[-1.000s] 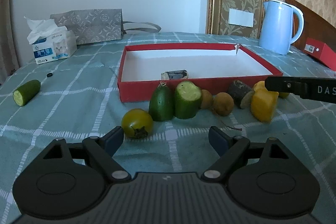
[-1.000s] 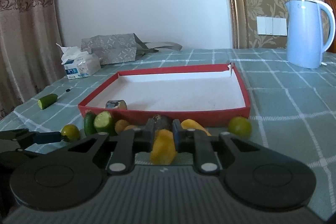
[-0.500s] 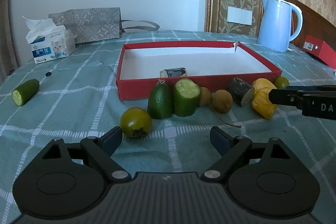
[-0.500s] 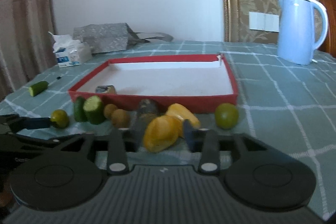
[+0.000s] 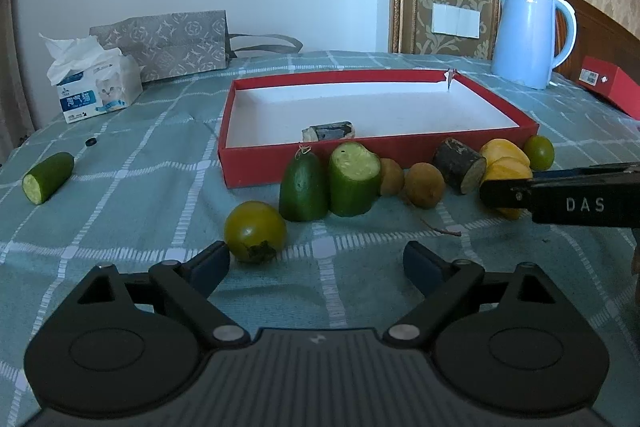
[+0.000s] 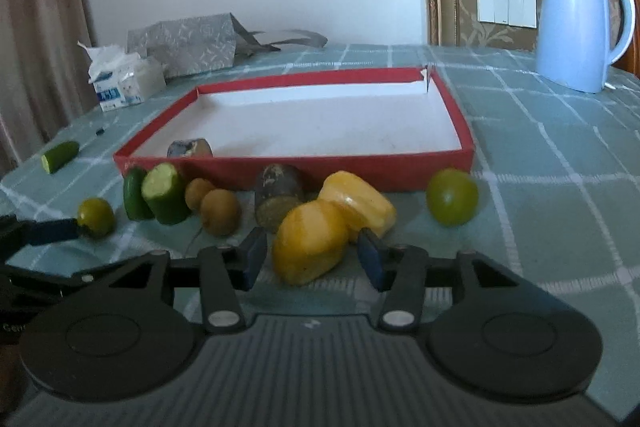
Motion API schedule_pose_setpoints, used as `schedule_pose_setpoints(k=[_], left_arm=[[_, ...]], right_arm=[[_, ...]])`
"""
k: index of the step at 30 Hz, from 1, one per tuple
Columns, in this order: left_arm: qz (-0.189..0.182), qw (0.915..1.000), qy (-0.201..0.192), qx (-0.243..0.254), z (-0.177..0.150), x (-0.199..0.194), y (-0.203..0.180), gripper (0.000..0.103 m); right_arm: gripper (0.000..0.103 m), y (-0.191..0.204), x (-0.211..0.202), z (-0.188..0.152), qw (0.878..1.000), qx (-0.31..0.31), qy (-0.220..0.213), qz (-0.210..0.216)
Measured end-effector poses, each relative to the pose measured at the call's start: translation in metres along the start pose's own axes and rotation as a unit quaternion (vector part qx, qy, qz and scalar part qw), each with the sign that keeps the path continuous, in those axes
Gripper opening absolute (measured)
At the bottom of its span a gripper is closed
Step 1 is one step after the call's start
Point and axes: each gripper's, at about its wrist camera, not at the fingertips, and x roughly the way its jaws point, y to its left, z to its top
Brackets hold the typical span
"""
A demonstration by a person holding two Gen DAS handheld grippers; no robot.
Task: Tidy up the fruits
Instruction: 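Lift the yellow jackfruit piece with the right tool over the tray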
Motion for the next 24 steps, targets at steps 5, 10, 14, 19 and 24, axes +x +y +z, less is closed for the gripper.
schedule_pose_setpoints(k=[5,10,14,19,24], left_arm=[[-0.003,1.0000,0.007,-0.002,0.000,0.002,0.001,0.095],[-0.008,0.9999,0.008,-0.004,0.000,0.002,0.003,0.095],[-0.010,0.9999,0.009,-0.007,0.000,0.002,0.004,0.095],[-0.014,0.9998,0.008,-0.010,0.000,0.001,0.005,0.095],[-0.023,0.9994,0.007,-0.025,0.000,0.002,0.010,0.095]], right_arm=[[0.033,-0.001,-0.001,0.000,1.000,0.005,-0.005,0.010],[0.033,-0.002,-0.011,0.002,1.000,0.005,-0.021,0.016],[0.033,0.005,-0.030,0.015,0.998,-0.023,-0.055,0.013],[0.033,0.011,-0.029,0.052,0.991,-0.074,-0.105,-0.027],[0.033,-0.004,0.025,0.090,0.994,-0.073,-0.070,-0.043]])
